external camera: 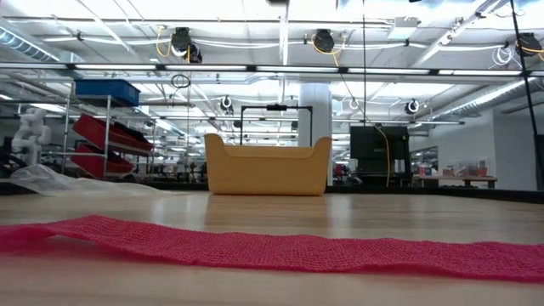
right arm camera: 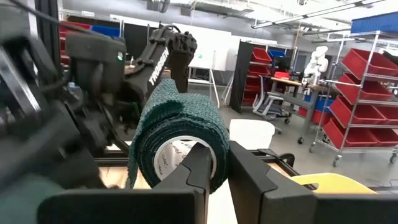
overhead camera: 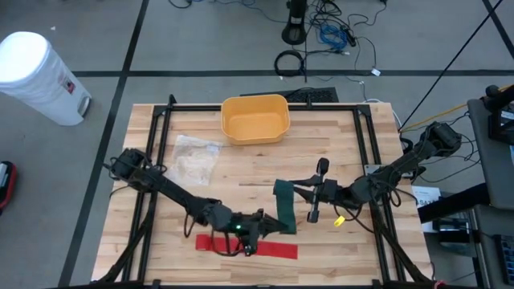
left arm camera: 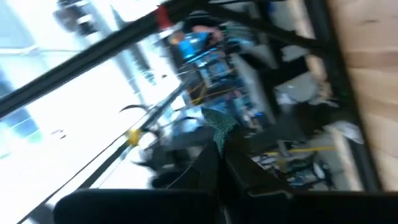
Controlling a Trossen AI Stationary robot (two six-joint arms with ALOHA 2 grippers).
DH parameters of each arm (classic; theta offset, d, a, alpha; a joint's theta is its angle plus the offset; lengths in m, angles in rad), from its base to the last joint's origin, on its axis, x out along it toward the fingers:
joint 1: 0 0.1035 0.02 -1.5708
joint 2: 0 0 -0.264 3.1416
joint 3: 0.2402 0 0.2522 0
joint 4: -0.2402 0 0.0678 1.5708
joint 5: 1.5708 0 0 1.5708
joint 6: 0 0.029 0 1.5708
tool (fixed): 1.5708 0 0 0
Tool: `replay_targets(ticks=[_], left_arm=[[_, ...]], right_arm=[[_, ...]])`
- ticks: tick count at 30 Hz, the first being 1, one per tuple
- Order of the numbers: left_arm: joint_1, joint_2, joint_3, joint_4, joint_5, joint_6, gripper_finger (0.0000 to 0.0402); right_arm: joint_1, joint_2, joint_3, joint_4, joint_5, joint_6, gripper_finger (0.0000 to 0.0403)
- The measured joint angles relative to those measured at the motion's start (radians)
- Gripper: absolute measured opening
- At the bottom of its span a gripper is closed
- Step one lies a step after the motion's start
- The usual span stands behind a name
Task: Roll bandage
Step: Roll the green bandage
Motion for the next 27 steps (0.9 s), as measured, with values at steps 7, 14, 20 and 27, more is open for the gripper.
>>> replay_targets(ticks=[7,14,20,27], left_arm=[[-0.053,0.000,0.071,0.155,-0.012,-0.076,0.0005],[-0.059,-0.002,0.194,0.342,-0.136,-0.077,0.0004],[-0.007,-0.002,0.265,0.324,-0.146,-0.077,0.0004],[0.045,-0.002,0.270,0.315,-0.216,-0.034,0.0004]], right_arm=[[0.000,0.000,0.000,-0.035,-0.004,-0.036,0.0034],[0.001,0.000,0.000,-0.039,-0.098,-0.072,0.0034],[0.001,0.000,0.000,-0.036,-0.142,-0.059,0.0034],[0.001,0.000,0.000,-0.036,-0.146,-0.058,0.0034]])
